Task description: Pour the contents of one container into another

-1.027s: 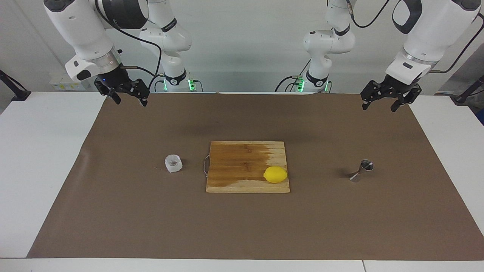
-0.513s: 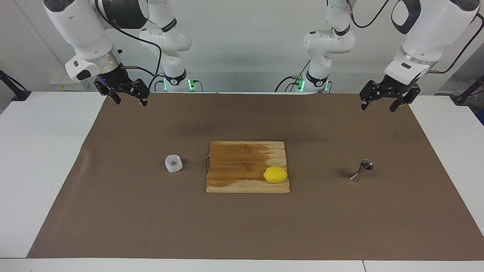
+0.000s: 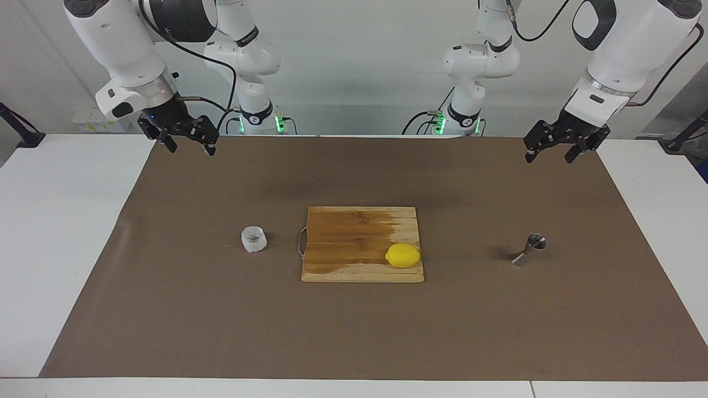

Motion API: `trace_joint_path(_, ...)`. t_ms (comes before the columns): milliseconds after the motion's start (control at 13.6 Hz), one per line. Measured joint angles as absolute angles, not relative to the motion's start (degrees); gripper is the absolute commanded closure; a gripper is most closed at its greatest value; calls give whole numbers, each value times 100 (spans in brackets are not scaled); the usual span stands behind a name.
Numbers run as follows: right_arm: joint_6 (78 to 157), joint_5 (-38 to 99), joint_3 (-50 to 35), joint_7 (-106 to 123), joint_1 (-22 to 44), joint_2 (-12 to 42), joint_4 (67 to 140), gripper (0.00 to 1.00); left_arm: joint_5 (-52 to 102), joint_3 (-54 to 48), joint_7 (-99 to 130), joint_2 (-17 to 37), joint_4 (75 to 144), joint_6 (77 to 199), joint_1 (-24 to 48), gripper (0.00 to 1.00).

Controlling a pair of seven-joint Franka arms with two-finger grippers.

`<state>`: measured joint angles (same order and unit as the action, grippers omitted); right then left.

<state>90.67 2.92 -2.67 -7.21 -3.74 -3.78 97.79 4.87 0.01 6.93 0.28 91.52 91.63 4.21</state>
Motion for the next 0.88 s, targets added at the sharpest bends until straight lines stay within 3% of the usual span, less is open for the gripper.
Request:
trace_joint_path(220, 9067, 292, -267, -721, -374, -378, 9779, 0, 873, 22, 1751, 405, 9031, 9323, 387, 0)
trace_joint_path(587, 9067, 292, -267, -721, -374, -378, 9779, 0, 1575, 45, 3425, 1564, 8116, 9399, 29, 0)
trace_joint_path(880, 9067, 292, -267, -721, -374, -378, 9779, 0, 1881, 71, 4121, 2129, 7790, 9410, -303, 0)
